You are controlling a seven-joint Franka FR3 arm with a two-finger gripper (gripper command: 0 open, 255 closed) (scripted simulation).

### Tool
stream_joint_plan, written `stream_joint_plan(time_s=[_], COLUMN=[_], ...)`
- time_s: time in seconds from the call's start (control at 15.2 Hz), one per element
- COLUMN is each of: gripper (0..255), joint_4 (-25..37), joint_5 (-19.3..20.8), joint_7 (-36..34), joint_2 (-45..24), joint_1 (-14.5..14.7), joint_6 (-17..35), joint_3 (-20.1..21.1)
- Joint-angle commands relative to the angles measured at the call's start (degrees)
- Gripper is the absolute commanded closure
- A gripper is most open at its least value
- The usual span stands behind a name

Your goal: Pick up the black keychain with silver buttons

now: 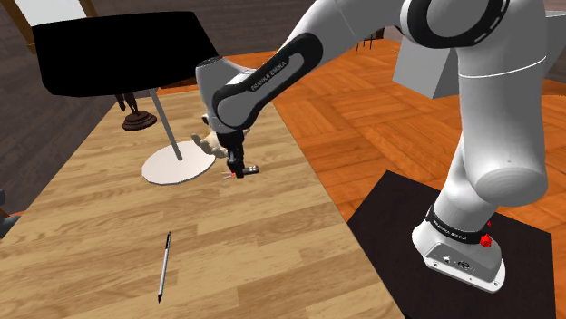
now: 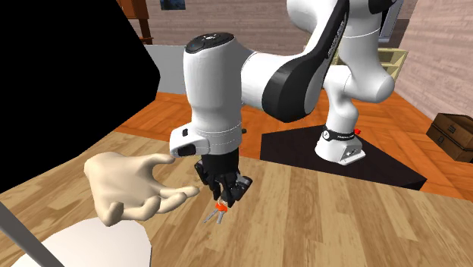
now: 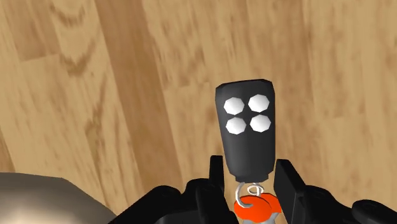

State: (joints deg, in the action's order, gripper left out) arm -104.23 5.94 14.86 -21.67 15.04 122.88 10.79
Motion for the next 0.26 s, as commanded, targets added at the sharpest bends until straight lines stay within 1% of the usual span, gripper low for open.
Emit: stream_joint_plan(time_s=[0.0,0.2], gripper=[255,255], joint_4=[0.9,1.2], joint_5=[-0.2,-0.3], joint_7=[0.2,0.3], joint_2=[0.6,1.0], joint_1=[-0.1,-0.1], joint_6=[-1.5,-2.2], joint_3=[0.1,0.1])
